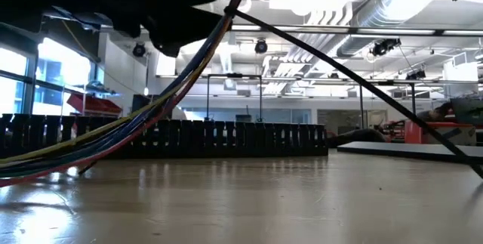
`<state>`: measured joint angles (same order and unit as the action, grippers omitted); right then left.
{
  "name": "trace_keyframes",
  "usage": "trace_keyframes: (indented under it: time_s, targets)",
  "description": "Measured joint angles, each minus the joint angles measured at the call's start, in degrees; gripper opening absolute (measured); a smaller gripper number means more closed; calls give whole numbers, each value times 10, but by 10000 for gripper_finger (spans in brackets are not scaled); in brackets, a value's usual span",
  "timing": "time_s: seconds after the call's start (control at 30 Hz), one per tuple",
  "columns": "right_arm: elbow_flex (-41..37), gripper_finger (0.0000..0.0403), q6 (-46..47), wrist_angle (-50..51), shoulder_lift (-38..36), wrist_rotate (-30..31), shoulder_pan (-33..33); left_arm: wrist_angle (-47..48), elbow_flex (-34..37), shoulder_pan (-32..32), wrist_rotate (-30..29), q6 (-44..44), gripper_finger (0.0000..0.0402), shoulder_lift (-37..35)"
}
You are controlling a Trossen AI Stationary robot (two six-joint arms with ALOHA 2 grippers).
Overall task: Ziptie cables
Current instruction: Put the zip tied cable wires into black cable duct
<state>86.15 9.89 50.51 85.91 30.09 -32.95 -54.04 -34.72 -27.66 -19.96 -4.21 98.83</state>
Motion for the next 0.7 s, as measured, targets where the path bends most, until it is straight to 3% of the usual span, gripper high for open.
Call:
trace_keyframes:
  time_s: [0.4, 0.57, 0.7]
  targets:
    - [25, 0, -24, 7, 0, 14, -2, 35, -44, 3, -70, -48, 220, 74]
    - [62, 0, -28, 33, 0, 19, -10, 113, -50, -12, -93, -91, 145, 74]
    - [81, 0, -44, 35, -1, 42, -16, 117, -50, -15, -115, -92, 40, 74]
